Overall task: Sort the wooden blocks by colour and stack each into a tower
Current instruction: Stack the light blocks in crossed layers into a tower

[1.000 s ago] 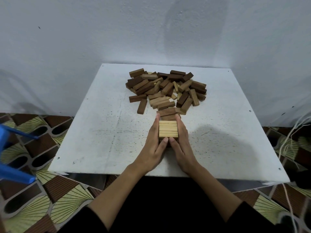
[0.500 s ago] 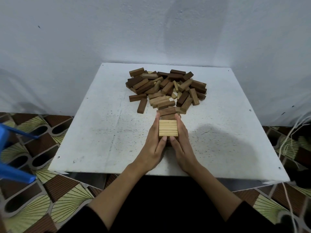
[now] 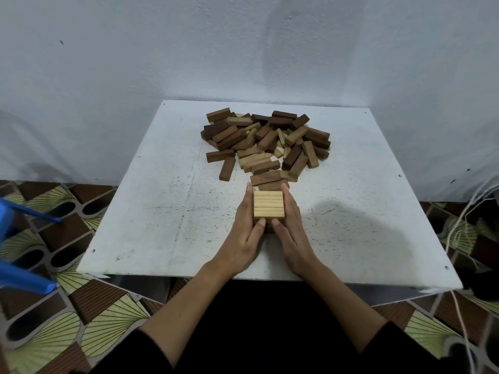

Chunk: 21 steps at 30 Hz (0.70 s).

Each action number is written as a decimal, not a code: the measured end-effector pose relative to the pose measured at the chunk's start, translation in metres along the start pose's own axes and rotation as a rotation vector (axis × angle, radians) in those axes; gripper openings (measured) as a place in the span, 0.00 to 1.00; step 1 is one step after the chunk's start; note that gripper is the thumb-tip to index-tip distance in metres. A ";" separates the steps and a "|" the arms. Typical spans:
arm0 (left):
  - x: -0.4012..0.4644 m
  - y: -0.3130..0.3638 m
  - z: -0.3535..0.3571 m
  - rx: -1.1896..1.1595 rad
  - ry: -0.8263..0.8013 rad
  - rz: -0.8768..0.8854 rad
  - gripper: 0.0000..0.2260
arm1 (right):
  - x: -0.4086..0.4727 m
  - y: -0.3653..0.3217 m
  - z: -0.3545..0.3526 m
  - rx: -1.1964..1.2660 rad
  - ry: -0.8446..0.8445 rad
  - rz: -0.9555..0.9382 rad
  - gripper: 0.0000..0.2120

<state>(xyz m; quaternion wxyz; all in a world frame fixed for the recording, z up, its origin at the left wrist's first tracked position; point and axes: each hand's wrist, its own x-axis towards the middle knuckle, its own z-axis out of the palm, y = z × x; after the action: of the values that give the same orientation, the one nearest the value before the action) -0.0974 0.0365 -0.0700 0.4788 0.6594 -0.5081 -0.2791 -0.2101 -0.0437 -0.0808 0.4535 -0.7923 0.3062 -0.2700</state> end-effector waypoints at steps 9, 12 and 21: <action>0.000 0.000 0.000 -0.012 0.003 -0.016 0.29 | 0.000 0.000 0.001 -0.016 -0.003 0.008 0.34; 0.000 0.001 0.000 -0.009 0.004 0.007 0.29 | 0.000 -0.001 0.001 -0.005 -0.010 0.014 0.35; -0.001 0.002 0.000 -0.011 0.007 0.037 0.29 | -0.001 -0.002 0.001 -0.016 0.013 -0.035 0.35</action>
<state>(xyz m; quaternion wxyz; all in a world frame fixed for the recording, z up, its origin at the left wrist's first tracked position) -0.0986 0.0379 -0.0679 0.4893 0.6483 -0.5167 -0.2706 -0.2099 -0.0418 -0.0794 0.4402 -0.7995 0.2973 -0.2804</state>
